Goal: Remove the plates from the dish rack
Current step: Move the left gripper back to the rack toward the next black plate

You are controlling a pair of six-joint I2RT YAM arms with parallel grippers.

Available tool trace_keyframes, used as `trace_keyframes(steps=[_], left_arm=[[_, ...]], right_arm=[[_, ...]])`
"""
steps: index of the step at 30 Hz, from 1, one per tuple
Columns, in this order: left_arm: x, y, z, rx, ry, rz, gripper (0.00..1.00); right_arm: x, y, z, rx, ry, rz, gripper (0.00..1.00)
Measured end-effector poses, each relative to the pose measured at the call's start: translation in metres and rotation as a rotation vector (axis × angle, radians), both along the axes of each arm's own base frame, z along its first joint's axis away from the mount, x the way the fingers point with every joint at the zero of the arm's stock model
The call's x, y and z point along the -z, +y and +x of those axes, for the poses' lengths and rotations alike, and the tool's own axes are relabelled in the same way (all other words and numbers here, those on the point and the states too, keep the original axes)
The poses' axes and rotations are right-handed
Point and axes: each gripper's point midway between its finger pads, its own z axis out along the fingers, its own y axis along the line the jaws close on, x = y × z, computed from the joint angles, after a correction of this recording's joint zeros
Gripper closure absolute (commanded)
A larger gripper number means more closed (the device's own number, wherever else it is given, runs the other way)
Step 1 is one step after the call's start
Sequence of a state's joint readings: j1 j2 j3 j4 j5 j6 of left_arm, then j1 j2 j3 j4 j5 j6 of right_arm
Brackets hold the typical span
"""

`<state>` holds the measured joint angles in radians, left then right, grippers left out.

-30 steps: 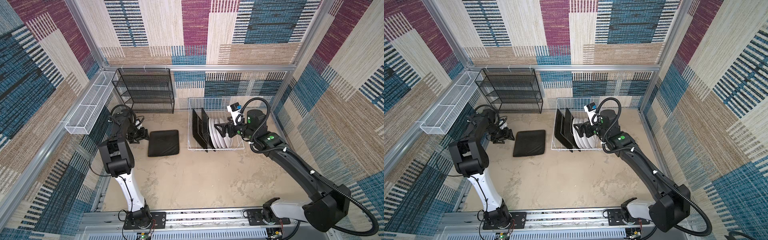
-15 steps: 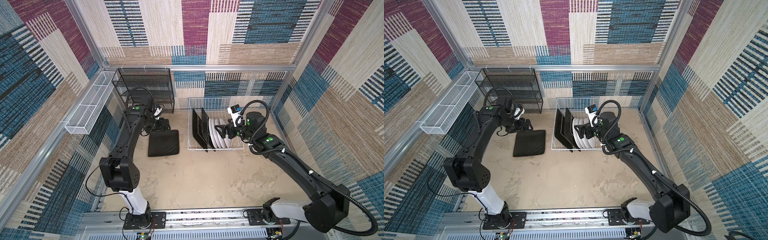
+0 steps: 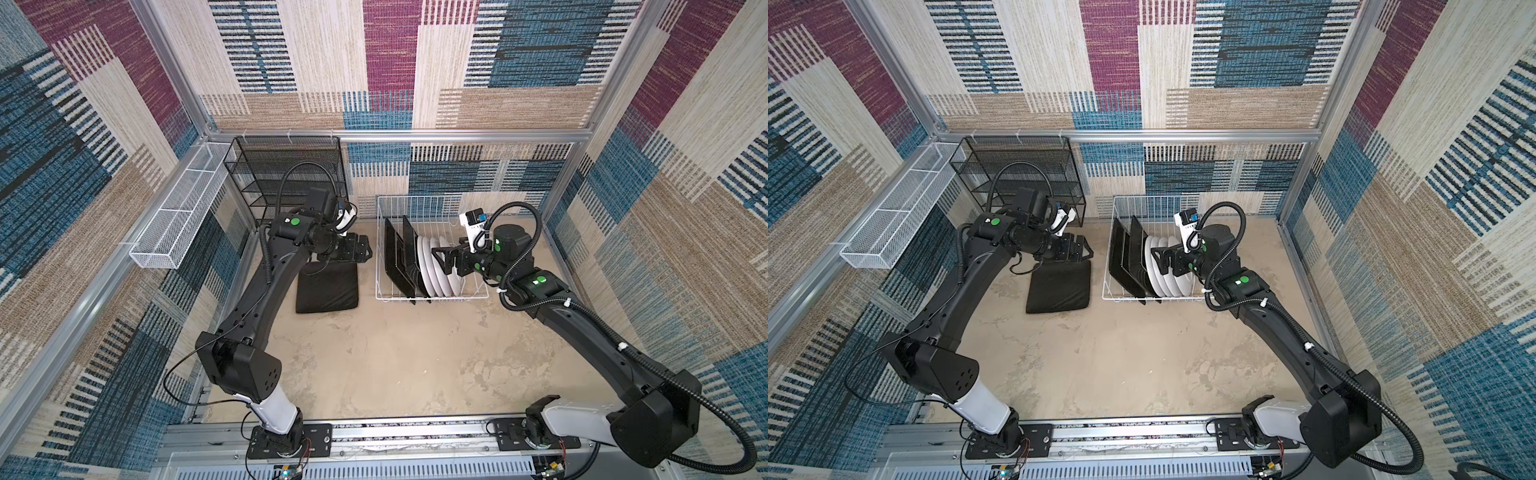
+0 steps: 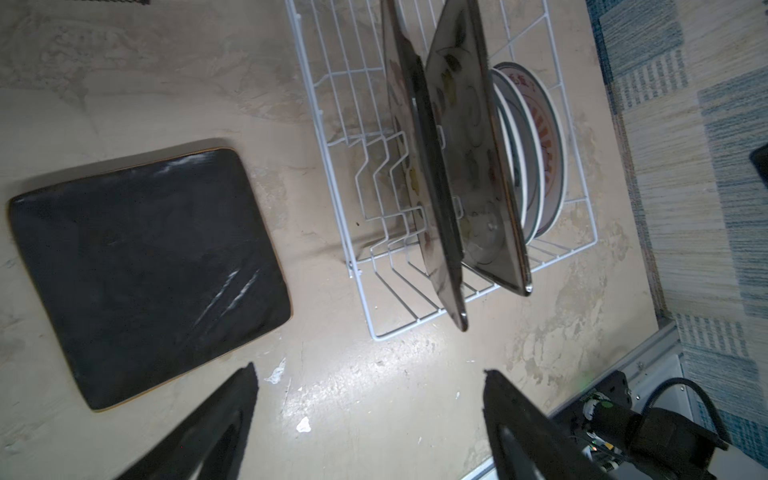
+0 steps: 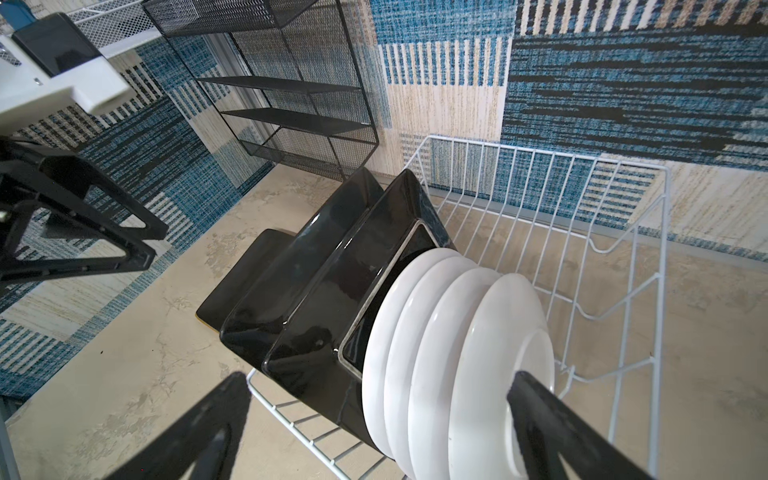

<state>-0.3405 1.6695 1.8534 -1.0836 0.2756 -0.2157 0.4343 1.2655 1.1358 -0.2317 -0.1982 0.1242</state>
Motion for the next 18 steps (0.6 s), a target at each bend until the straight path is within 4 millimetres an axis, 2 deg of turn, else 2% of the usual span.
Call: trace_keyframes(steps=[6,18], left_arm=[[0.009,-0.021,0.006,-0.018,0.022,-0.024,0.21],[0.027,-0.054,0.035,0.000,0.036,-0.050,0.35]], right_arm=[[0.000,0.000,-0.001,0.011,0.016,0.025,0.01],[0.002,-0.006,-0.009,0.031,0.023,0.043,0.01]])
